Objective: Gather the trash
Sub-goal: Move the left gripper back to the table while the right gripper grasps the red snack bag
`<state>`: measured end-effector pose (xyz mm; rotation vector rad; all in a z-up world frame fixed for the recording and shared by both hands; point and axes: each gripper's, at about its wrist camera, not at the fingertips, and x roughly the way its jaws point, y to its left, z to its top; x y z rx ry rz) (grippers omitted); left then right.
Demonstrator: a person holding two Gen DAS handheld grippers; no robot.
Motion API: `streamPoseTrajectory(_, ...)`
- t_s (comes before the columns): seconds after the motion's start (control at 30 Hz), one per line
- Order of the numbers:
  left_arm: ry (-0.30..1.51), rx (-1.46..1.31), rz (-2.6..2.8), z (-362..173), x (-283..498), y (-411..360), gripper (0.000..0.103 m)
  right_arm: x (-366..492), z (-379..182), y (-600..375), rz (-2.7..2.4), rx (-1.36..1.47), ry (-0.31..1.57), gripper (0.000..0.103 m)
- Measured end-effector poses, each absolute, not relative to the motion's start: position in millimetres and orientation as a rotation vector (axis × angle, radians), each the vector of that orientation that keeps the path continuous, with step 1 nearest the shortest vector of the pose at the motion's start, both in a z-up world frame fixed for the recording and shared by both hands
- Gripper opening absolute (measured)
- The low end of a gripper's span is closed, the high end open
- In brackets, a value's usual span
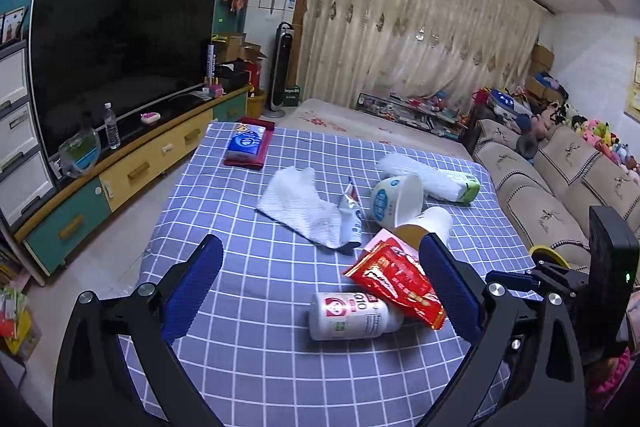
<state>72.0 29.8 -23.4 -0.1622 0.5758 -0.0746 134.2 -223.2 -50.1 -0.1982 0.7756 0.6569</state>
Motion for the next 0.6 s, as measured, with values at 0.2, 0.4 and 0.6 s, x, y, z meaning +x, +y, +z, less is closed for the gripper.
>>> streamPoseTrajectory(0.2,0.575,-0.167,-0.068,-22,70,33,0.097,131,-67,-199,0.638,-0.33,0.758,0.075)
streamPoseTrajectory(0.4,0.567,-0.169,-0.058,-22,69,35,0.097,141,-77,-191,0.628,-0.384,0.741,0.062)
streamPoseTrajectory(0.6,0.571,-0.163,-0.063,-23,68,34,0.097,145,-80,-186,0.632,-0.418,0.733,0.024)
